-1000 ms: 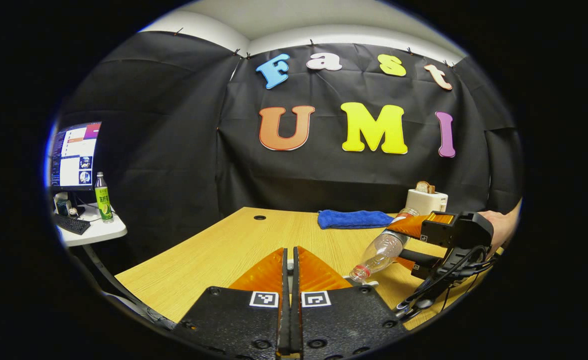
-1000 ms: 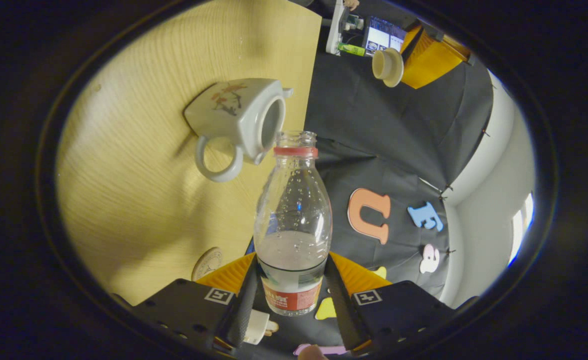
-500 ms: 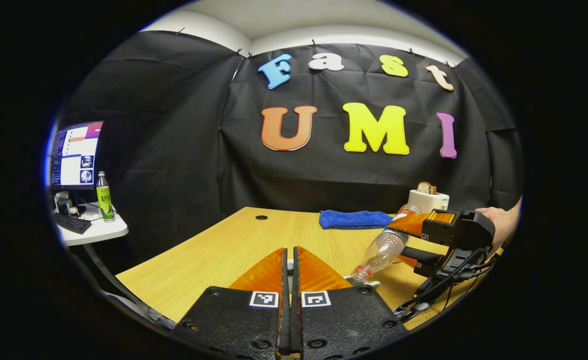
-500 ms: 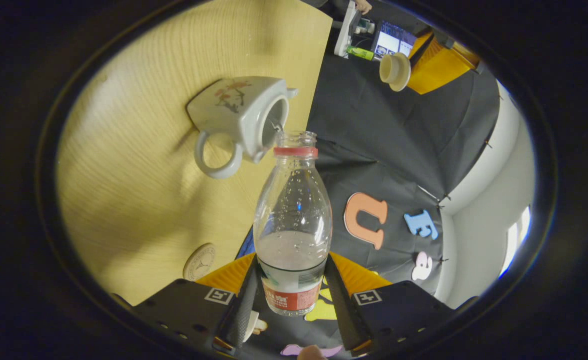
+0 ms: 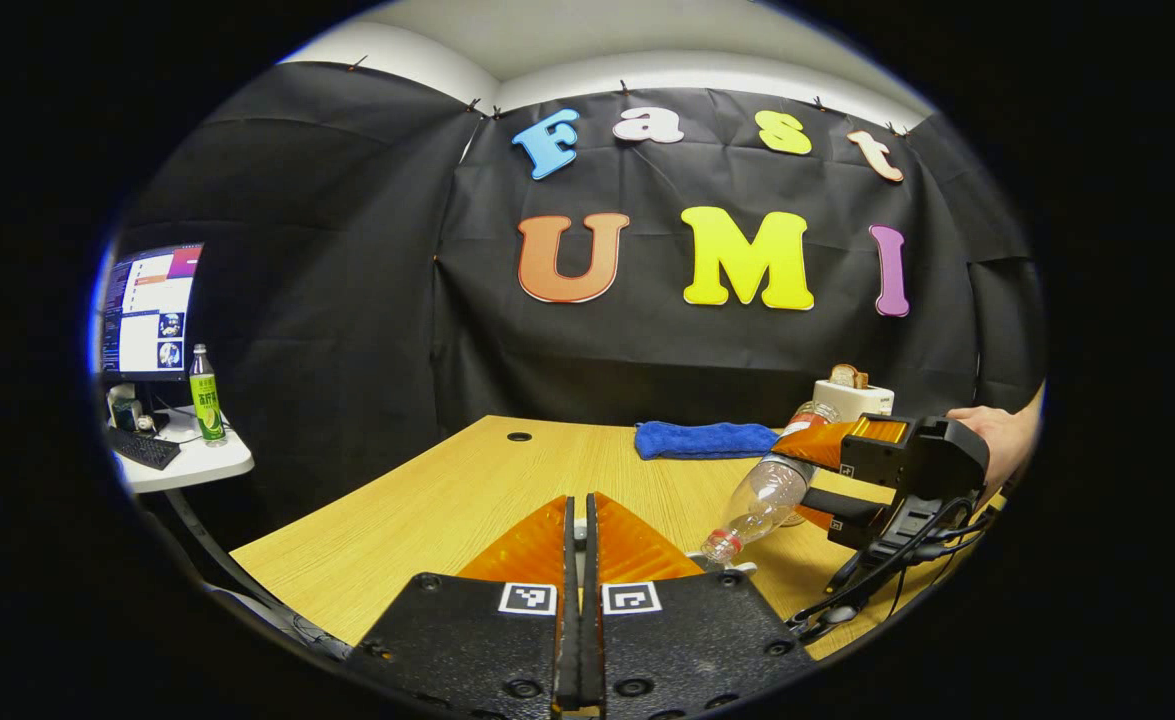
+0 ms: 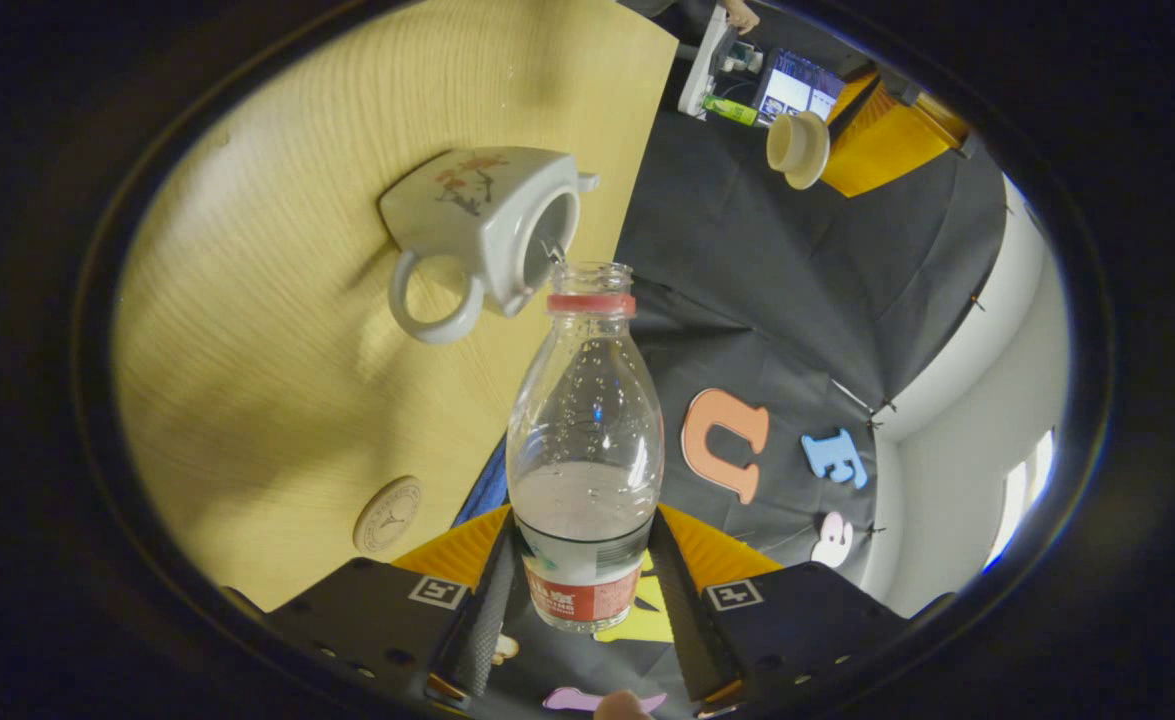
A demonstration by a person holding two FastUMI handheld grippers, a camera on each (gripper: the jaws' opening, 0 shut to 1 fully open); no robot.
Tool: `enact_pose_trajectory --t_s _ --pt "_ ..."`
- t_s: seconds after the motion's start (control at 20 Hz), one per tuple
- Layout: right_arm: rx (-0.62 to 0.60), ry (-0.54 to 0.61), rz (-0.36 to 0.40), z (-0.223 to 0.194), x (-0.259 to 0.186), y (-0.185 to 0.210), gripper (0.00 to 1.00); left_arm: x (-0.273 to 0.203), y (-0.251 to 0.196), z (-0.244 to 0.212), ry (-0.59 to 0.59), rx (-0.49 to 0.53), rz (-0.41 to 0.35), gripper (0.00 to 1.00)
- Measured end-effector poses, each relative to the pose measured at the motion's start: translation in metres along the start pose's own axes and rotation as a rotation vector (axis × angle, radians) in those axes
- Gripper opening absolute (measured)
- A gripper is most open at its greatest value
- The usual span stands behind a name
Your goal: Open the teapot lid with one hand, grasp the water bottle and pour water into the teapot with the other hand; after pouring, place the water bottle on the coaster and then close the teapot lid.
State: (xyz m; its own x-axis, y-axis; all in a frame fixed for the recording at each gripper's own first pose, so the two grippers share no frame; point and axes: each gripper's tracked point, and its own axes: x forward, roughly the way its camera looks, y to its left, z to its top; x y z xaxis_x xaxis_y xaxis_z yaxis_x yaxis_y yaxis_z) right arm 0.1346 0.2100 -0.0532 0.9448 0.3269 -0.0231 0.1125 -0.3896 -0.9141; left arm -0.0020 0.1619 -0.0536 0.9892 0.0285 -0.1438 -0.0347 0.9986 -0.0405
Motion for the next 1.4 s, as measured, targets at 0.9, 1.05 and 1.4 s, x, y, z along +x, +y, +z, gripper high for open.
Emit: enact_pose_trajectory --t_s 0.9,1.05,1.4 --pt "-0.107 -0.006 -0.054 -0.002 0.003 -0.025 0.71 -0.002 -0.001 0.002 -0.006 -0.004 -0.011 0.02" --pt "-0.127 -0.011 -0.063 0.001 0.003 -0.029 0.71 -0.002 0.0 0.001 -0.004 -0.007 -0.009 0.02" --pt "-0.16 -0.023 -0.086 0.005 0.004 -0.036 0.71 -0.002 0.002 0.001 -0.005 -0.01 -0.009 0.02"
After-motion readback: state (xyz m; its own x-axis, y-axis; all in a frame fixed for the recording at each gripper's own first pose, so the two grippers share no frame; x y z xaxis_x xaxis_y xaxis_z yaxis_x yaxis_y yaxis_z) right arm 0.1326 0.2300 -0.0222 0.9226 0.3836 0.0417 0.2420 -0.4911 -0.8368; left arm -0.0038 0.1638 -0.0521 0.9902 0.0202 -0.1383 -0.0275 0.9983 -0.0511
